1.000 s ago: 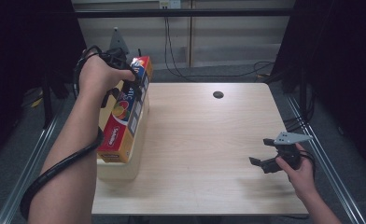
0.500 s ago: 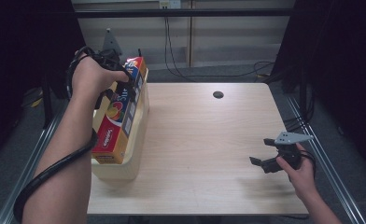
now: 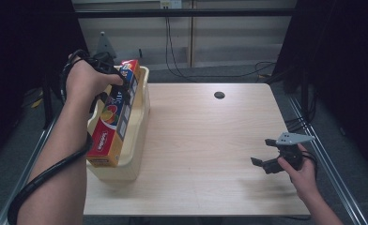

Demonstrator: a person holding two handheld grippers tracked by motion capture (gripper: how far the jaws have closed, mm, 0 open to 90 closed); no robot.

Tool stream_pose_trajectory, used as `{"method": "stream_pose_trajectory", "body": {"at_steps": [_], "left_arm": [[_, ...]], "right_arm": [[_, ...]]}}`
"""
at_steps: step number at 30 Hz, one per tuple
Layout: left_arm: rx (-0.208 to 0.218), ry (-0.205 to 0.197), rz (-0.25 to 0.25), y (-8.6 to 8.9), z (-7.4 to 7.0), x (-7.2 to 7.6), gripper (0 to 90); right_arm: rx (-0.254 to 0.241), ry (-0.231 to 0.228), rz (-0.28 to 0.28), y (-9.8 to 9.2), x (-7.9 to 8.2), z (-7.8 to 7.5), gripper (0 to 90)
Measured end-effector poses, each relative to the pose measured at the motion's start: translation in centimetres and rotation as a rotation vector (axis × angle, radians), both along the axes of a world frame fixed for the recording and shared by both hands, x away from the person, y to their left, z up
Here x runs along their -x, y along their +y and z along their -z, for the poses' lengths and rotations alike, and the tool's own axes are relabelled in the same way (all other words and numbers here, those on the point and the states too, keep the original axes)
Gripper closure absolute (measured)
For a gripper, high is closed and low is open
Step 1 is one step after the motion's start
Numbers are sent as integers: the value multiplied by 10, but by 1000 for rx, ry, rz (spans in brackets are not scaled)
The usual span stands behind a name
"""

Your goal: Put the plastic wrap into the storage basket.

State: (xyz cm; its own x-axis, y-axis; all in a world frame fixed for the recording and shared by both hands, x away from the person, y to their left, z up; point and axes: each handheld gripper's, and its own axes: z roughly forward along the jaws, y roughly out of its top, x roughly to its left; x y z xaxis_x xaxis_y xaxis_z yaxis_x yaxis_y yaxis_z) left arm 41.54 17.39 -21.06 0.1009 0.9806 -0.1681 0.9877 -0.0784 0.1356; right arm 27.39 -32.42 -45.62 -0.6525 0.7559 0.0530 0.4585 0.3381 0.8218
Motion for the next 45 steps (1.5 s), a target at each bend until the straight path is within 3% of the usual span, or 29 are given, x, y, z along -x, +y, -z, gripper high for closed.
{"method": "stream_pose_trajectory", "body": {"at_steps": [16, 32, 45], "left_arm": [[-15, 17, 1, 7, 23, 3, 410], [-7, 41, 0, 10, 36, 4, 409], [-25, 44, -7, 13, 45, 4, 409]], "right_arm": [[-1, -2, 2, 0, 1, -1, 12], [0, -6, 1, 1, 1, -2, 12], [-3, -7, 2, 1, 1, -2, 12]]}}
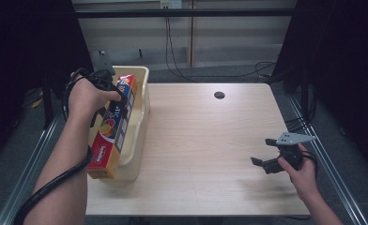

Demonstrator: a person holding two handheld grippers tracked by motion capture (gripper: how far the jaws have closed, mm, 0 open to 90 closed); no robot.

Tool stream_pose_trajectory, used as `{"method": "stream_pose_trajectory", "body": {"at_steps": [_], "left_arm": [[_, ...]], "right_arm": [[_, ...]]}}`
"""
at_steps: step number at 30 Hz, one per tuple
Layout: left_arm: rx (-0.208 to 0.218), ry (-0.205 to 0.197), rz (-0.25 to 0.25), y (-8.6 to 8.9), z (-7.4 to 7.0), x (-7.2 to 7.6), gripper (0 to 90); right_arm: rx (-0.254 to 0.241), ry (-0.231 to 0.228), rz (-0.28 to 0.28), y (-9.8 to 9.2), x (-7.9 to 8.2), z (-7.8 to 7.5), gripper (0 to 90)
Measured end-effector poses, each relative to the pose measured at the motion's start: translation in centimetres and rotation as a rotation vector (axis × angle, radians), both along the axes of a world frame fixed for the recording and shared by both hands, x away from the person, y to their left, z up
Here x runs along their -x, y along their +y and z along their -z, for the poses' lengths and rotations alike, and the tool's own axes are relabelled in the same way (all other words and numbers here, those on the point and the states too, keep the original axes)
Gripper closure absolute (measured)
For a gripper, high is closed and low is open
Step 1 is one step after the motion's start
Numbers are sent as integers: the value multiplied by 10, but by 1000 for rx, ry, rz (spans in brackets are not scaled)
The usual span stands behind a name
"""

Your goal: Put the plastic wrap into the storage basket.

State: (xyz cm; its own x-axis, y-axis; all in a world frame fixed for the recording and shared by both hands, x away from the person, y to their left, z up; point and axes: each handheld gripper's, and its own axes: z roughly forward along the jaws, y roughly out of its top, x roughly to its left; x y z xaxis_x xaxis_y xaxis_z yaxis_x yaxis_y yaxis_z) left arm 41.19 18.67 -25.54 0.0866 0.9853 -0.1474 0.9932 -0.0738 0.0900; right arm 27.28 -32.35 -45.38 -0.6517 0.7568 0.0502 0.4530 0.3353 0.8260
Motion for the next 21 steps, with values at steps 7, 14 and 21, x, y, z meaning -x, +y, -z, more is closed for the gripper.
{"method": "stream_pose_trajectory", "body": {"at_steps": [7, 14, 21], "left_arm": [[5, 21, 0, -1, 13, -2, 408], [9, 34, -10, -1, 23, -4, 408], [11, 48, -1, -1, 30, -4, 407]], "right_arm": [[-3, -8, 5, -1, 0, 0, 12], [-4, -12, 10, -3, 0, -1, 12], [-8, -8, 8, -3, 0, -1, 12]]}}
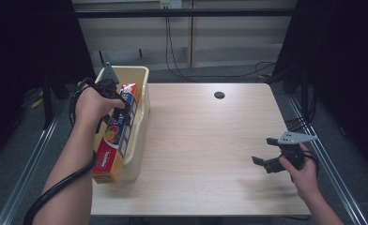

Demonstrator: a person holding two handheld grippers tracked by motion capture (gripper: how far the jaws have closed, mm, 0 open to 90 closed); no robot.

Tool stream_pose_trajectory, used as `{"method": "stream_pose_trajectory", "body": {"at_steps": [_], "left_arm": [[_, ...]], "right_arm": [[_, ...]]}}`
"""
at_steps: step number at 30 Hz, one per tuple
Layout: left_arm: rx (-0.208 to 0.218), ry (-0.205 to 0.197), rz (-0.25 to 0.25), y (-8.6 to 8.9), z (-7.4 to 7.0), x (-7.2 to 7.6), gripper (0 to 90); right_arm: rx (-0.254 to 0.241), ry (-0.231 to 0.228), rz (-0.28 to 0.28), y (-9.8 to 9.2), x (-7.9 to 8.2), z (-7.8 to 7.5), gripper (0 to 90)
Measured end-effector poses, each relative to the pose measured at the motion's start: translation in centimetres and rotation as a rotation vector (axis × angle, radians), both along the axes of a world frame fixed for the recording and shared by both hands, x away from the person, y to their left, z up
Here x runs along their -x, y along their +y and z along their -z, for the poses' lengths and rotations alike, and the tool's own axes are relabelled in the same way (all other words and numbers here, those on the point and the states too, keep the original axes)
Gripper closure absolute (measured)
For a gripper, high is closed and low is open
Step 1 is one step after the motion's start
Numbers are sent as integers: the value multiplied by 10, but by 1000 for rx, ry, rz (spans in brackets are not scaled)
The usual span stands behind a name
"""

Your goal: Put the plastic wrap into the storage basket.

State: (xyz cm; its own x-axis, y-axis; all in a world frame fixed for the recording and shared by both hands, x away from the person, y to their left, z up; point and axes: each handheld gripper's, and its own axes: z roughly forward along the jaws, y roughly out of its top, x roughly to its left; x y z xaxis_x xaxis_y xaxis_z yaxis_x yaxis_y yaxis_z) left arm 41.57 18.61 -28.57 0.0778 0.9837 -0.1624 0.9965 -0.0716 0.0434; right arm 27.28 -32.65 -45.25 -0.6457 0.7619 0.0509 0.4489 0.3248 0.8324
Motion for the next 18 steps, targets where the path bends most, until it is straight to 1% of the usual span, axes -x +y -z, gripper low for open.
{"method": "stream_pose_trajectory", "body": {"at_steps": [1, 3, 6, 7, 8, 10, 12, 13, 17, 18], "left_arm": [[3, -1, -7, -1, 1, 0, 407], [-2, 4, 4, -1, 5, 0, 407], [4, 15, -7, -2, 9, -1, 406], [2, 12, -1, -2, 10, -1, 407], [9, 15, -9, -3, 11, -1, 407], [6, 12, -8, -3, 12, -1, 406], [8, 17, -4, -3, 12, -1, 406], [8, 23, 8, -2, 12, -1, 406], [10, 26, 1, -2, 14, -1, 406], [10, 31, 11, -2, 15, -1, 405]], "right_arm": [[0, -1, -1, 0, 0, 0, 12], [1, -4, -1, 0, 0, 0, 12], [-3, -1, 1, -1, 0, 0, 12], [-3, -1, 2, -1, 0, 0, 12], [-2, -1, 4, -1, 0, 0, 12], [-2, -1, 5, -1, 0, 0, 12], [0, -2, 7, -1, 0, 0, 12], [-1, 0, 6, -1, 0, 0, 12], [1, 0, 1, 0, 0, 0, 12], [2, -2, 1, 0, 0, 0, 12]]}}
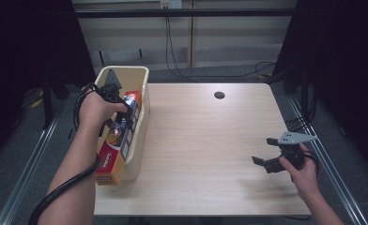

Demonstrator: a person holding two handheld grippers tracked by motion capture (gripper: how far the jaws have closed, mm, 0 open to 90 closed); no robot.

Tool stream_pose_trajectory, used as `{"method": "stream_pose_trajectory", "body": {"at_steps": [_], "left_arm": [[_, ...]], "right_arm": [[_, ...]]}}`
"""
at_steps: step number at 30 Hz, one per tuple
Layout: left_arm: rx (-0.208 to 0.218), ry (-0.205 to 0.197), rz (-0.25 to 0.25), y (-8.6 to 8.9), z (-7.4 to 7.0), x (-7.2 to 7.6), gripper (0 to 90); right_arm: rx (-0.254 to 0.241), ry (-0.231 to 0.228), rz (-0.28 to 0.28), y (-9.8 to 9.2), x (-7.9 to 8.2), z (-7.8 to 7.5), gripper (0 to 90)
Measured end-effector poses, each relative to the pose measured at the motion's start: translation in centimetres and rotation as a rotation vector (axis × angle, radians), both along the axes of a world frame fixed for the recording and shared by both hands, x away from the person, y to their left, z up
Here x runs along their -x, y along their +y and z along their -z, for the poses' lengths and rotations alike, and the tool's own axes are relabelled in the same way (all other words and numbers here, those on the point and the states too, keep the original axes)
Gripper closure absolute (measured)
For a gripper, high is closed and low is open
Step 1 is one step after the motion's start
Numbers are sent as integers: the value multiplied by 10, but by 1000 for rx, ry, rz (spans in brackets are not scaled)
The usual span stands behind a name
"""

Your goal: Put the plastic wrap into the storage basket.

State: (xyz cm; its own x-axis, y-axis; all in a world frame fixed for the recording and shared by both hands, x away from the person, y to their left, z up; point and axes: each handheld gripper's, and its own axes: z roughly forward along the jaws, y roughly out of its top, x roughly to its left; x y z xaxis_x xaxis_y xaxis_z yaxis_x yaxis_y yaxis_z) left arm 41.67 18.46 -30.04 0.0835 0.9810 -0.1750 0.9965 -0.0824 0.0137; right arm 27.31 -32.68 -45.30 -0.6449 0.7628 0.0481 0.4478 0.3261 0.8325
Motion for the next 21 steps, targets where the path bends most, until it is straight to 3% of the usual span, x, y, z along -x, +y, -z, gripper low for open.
{"method": "stream_pose_trajectory", "body": {"at_steps": [21], "left_arm": [[3, 11, -38, -2, 17, -4, 402]], "right_arm": [[1, 3, 1, 0, 0, 0, 12]]}}
